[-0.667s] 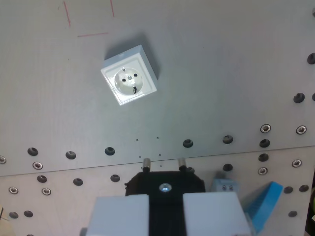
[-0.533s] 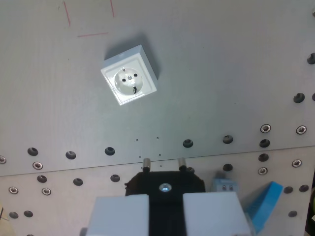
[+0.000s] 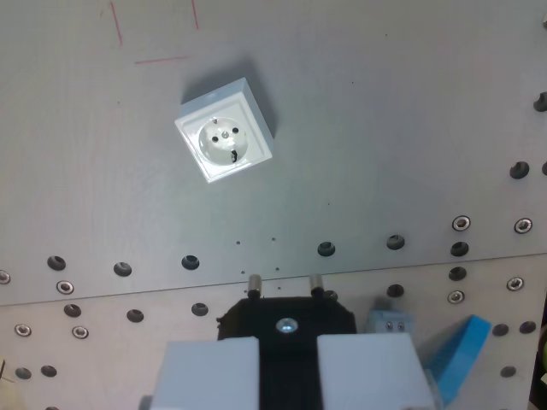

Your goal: Move above the white socket

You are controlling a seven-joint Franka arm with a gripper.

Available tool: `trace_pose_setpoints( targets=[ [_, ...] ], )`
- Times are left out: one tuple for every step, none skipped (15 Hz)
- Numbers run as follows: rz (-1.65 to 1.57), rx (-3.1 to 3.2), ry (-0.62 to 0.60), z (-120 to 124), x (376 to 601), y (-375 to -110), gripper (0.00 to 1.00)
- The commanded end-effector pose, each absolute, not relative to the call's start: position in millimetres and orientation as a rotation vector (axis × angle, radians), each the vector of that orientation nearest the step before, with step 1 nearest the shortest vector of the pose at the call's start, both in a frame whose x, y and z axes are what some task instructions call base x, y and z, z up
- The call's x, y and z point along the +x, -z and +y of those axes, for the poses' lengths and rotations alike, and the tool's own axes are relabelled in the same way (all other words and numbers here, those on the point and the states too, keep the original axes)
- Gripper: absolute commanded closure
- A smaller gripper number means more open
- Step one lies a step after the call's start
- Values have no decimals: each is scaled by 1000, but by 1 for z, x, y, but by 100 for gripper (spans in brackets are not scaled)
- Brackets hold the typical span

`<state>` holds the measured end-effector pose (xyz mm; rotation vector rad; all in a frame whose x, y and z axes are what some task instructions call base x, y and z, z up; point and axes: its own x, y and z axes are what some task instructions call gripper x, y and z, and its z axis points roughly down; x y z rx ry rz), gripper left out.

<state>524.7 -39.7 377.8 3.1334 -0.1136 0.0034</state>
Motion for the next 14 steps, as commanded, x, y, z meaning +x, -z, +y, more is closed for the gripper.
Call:
trace_pose_setpoints(
  targets=[
    [-81, 3135, -13, -39, 524, -373, 100],
    [-72, 3135, -19, -39, 523, -372, 100],
    [-62, 3135, -25, -38, 523, -370, 100],
    [-53, 3136, -34, -38, 523, -368, 100],
    [-41, 3136, -42, -38, 522, -366, 100],
    [-29, 3136, -52, -37, 522, -364, 100],
    [-16, 3136, -61, -37, 522, -361, 100],
    [-3, 3136, -71, -37, 521, -358, 100],
    [11, 3136, -82, -36, 520, -355, 100],
    [22, 3136, -93, -36, 520, -351, 100],
    [32, 3136, -101, -35, 519, -347, 100],
    [44, 3135, -113, -34, 518, -343, 100],
    [60, 3134, -123, -33, 517, -338, 100],
    [77, 3133, -128, -33, 516, -333, 100]
  ],
)
